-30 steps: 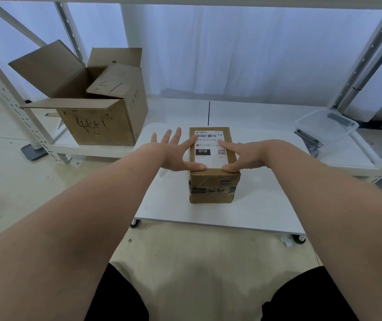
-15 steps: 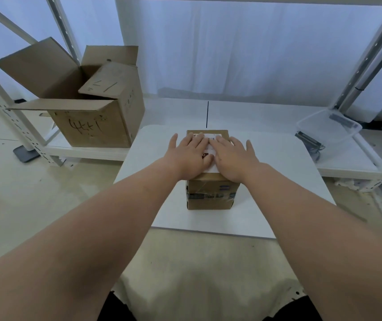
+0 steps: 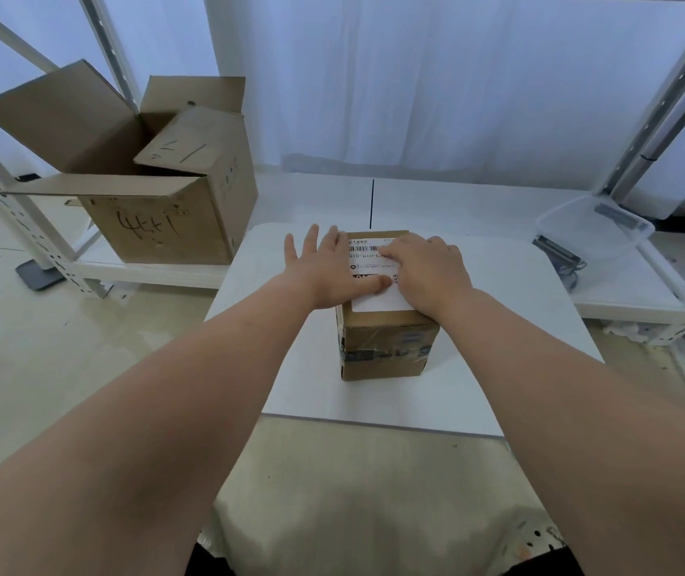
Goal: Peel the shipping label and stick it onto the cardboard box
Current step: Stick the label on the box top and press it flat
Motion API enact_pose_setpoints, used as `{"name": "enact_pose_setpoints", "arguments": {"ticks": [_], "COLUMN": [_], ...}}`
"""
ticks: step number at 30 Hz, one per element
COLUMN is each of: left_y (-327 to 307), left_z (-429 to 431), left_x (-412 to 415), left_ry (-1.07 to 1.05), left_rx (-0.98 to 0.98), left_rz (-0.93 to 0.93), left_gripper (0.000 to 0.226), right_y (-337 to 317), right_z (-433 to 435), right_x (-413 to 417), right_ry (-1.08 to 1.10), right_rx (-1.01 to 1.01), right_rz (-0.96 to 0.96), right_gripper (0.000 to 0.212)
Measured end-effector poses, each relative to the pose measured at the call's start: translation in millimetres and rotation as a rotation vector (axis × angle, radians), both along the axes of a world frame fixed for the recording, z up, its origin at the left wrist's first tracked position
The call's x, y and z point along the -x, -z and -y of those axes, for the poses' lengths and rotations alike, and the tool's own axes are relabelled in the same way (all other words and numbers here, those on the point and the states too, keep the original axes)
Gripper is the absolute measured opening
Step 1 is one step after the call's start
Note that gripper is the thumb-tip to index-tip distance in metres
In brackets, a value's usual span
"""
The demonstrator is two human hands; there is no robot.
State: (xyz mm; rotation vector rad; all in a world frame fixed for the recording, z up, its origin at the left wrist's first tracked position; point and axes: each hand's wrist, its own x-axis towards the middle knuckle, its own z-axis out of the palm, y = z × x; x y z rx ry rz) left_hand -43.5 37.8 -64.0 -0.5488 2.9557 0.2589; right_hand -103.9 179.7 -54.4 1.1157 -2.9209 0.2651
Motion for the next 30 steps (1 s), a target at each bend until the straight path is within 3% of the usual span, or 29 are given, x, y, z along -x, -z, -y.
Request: {"name": "enact_pose_setpoints", "arguments": {"ticks": [3,5,8,11,14,18,23,27,30], "left_y": [-0.2,1.4,11.3,20.2,21.3,25.9,26.1,19.4,8.7], "left_z": [2.6,2.8,3.7,7.2,8.9,11.6,15.2,16.5,8.3], "left_x": [5.8,14.6,27.8,38.4,43.5,45.3,39.3,31.8,16.4], "left_ry": [-0.193,-0.339,-0.437,-0.471,-0.473,-0.447,-0.419,-0.456,-0.507], "left_rx": [-0.336,-0.679,-0.902,-0.937,-0.852,-0.756,-0.720,-0.828,-0.883], "left_rz": [-0.314,-0.435,-0.423,-0.435,-0.450,-0.508,-0.550,-0.498,-0.361], "left_gripper": [0.090,0.082,0.064,0.058,0.056,0.037,0.041,0.037,0.071], "right_y": [4.8,4.3,0.5,4.9,12.4,15.1,16.1,7.3,-3.3], "right_z": [5.6,14.9,27.8,31.6,31.3,34.1,32.6,25.7,14.9], "right_x": [7.7,12.6,23.6,33.4,39.0,43.1,39.7,31.8,23.3], "right_ry": [0.021,0.123,0.333,0.353,0.361,0.388,0.435,0.459,0.400], "right_rx": [0.164,0.344,0.552,0.502,0.527,0.585,0.661,0.614,0.474], "right_rz": [-0.010,0.213,0.582,0.662,0.716,0.674,0.604,0.536,0.622], "right_gripper": [0.040,0.052,0.069,0.067,0.065,0.047,0.034,0.054,0.073]}}
